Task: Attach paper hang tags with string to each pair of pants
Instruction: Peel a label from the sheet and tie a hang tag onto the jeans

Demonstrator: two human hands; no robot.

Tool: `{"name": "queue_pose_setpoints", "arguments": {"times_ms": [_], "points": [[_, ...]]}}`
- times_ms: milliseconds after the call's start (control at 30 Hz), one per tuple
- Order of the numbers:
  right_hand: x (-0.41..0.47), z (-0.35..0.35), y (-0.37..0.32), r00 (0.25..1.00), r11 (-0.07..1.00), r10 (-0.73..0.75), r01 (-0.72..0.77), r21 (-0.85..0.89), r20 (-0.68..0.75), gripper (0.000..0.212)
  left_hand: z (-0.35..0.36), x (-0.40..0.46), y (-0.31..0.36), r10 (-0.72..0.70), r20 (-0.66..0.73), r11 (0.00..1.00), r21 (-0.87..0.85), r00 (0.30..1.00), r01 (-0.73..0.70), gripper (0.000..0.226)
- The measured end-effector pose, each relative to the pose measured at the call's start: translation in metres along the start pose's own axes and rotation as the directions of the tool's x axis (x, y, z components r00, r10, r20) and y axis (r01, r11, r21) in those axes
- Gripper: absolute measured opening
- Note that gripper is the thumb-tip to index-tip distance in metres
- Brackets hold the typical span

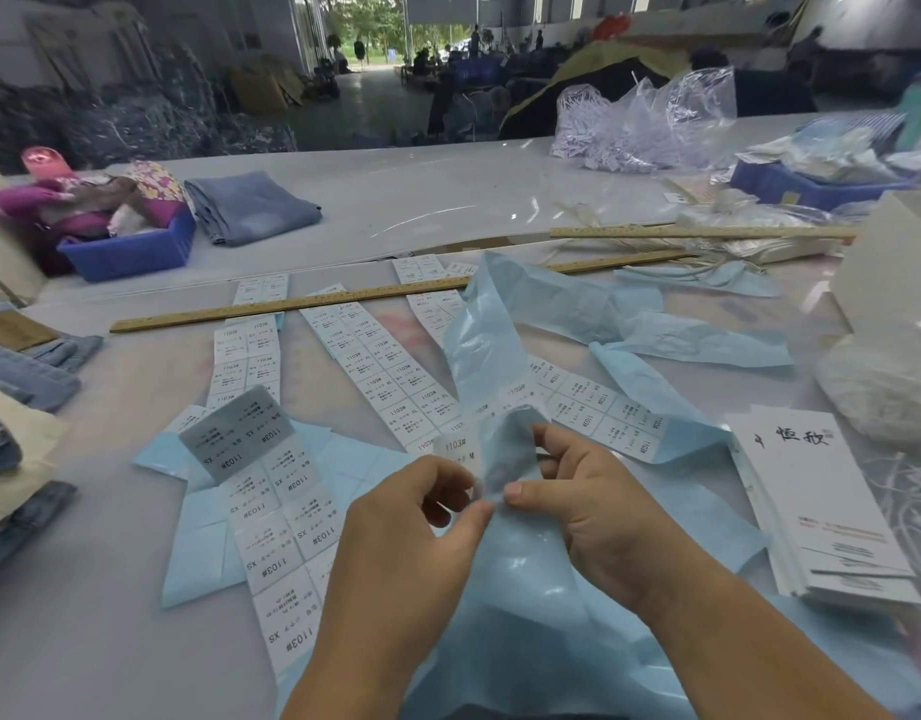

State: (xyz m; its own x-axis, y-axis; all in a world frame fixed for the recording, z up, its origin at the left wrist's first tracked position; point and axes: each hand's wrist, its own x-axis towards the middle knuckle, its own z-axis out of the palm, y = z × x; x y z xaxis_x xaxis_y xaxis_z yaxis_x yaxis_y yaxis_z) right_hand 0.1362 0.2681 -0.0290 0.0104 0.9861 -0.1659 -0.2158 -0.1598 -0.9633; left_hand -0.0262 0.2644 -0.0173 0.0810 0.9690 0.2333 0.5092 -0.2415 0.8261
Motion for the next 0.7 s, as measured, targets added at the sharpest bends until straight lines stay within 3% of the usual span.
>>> {"name": "queue_pose_setpoints", "arguments": {"times_ms": [233, 500, 700], "points": [[0.0, -0.001, 0.002, 1.0, 0.997, -0.006, 0.005, -0.078, -0.012, 0.042, 0.0, -0.001, -0.001, 0.018, -0.014, 0.998, 0.056, 1.0, -0.017, 0.014], [0.003, -0.005, 0.005, 0.982, 0.872, -0.095, 0.003, -0.49, -0.164, 0.042, -0.008, 0.002, 0.003, -0.022, -0.16, 0.999, -0.037, 0.987, 0.016, 0.016], [0.006, -0.009, 0.004, 0.956, 0.777, -0.143, -0.053, -0.628, -0.258, 0.044, -0.017, 0.002, 0.013, 0.017, -0.309, 0.989, -0.136, 0.951, -0.062, 0.008]]}}
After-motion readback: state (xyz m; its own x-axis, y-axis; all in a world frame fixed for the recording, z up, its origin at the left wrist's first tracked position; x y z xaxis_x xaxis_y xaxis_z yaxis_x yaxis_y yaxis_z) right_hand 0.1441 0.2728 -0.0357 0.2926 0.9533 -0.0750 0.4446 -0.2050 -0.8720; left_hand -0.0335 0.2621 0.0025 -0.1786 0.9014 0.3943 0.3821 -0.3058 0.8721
